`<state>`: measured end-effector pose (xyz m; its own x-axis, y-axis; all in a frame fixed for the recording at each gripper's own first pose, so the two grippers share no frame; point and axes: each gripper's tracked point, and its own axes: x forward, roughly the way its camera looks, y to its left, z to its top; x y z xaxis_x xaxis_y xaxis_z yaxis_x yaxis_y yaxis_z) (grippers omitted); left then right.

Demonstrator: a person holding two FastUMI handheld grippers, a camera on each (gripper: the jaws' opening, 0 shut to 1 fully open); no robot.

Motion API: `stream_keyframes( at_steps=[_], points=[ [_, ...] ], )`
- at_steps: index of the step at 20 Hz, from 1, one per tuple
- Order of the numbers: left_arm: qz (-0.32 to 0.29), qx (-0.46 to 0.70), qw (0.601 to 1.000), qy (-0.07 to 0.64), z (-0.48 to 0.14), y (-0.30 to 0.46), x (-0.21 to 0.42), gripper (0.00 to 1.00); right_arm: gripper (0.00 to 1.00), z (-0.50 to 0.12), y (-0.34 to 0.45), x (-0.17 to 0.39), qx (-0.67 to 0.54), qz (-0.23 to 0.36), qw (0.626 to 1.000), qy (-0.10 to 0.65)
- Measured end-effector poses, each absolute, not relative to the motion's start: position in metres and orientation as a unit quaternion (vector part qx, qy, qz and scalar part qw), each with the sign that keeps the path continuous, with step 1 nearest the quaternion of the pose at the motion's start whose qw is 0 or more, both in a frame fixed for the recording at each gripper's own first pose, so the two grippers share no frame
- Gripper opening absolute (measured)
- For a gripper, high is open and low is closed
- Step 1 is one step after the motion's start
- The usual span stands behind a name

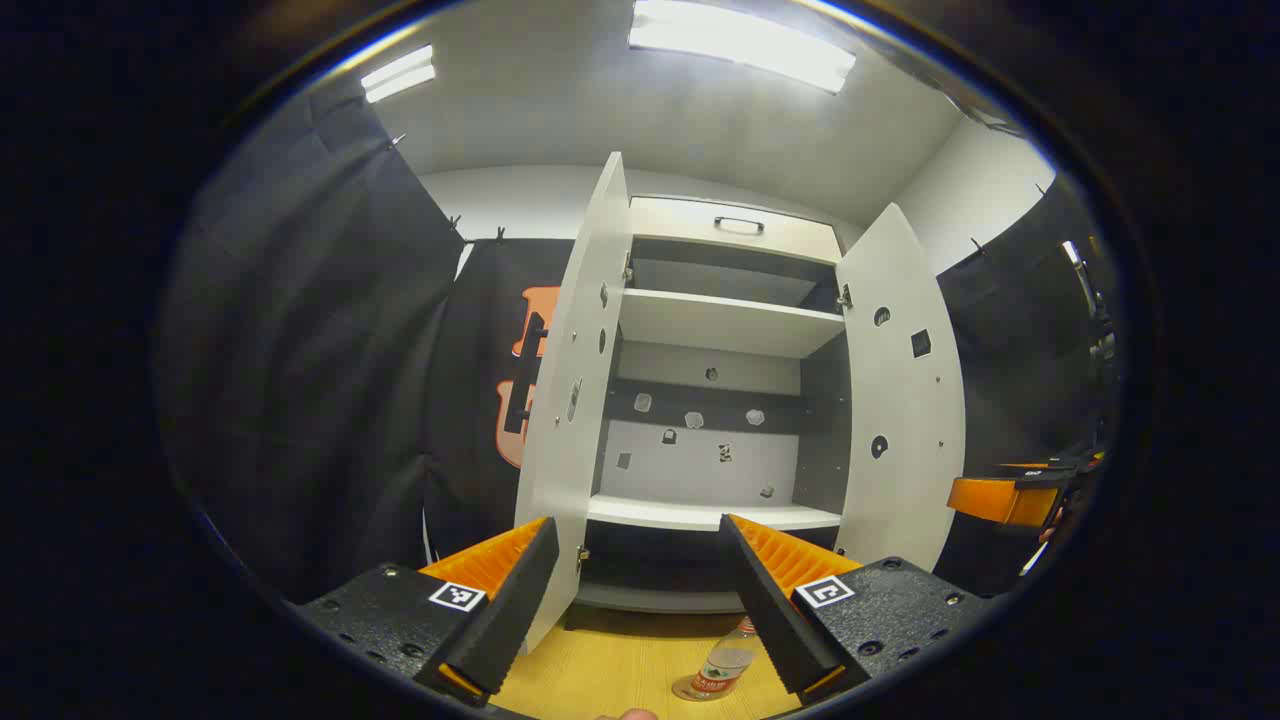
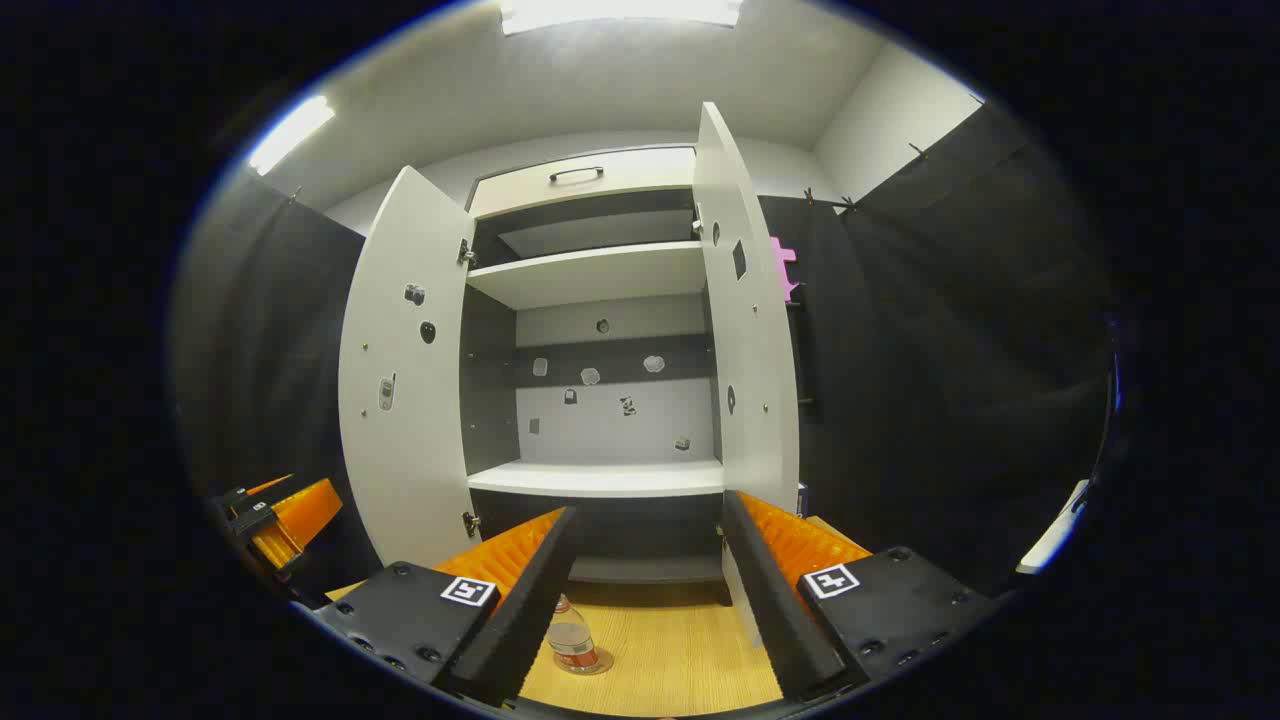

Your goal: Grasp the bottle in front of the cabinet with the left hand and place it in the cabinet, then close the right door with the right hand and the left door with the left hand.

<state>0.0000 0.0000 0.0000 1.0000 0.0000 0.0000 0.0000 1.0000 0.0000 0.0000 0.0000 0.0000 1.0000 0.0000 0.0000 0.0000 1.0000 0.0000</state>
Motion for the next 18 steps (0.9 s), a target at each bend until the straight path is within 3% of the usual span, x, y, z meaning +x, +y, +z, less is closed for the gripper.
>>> stream_keyframes(
  at_steps=[18],
  points=[
    [-0.003, 0.001, 1.0, -0.003, -0.0001, 0.0036, 0.0012, 0.97, 0.95, -0.0029, -0.0027, -0.0066, 0.002, -0.011, 1.0, 0.002]
  ],
)
